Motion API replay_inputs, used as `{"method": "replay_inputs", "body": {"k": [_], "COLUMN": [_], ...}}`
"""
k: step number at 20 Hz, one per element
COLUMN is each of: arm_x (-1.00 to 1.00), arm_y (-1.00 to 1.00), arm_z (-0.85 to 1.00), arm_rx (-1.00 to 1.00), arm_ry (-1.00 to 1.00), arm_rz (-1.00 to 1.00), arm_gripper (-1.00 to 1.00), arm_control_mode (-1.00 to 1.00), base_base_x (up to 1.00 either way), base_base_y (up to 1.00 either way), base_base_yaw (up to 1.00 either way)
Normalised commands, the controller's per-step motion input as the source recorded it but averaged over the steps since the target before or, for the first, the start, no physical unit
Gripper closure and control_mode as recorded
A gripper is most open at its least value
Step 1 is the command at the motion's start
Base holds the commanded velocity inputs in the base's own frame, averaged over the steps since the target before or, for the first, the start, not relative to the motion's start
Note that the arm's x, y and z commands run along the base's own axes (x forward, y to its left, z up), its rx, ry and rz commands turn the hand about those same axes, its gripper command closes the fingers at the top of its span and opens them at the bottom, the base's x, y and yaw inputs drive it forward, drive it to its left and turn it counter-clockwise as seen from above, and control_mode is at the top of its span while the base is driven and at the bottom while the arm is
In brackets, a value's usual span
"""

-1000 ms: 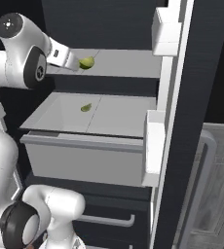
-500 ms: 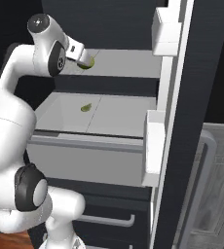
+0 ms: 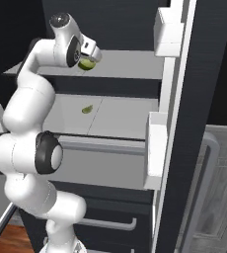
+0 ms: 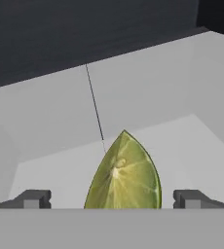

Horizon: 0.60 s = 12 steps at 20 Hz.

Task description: Take the lemon wedge from the fridge and place it on the plate with fish on the dining counter.

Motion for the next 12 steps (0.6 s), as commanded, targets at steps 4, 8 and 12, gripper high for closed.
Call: {"method": "replay_inputs", "body": {"k": [4,8,12], "arm_x": [0.57,0.00,-0.01], "arm_y": [0.00,0.00,0.00], "arm_z": [-0.26,-0.30,-0.28], "arm_rx": [0.00,0.00,0.00], "arm_ry": [0.05,0.03,0.00], "arm_rz": [0.01,0.03,0.00], "arm_gripper": [-1.00,-1.00,-1.00], "arm_control_mode": [-1.00,-1.00,-1.00], "base_base_x": [0.00,0.00,0.00], "base_base_y": [0.00,0.00,0.00], "base_base_yaw": [0.00,0.00,0.00]}}
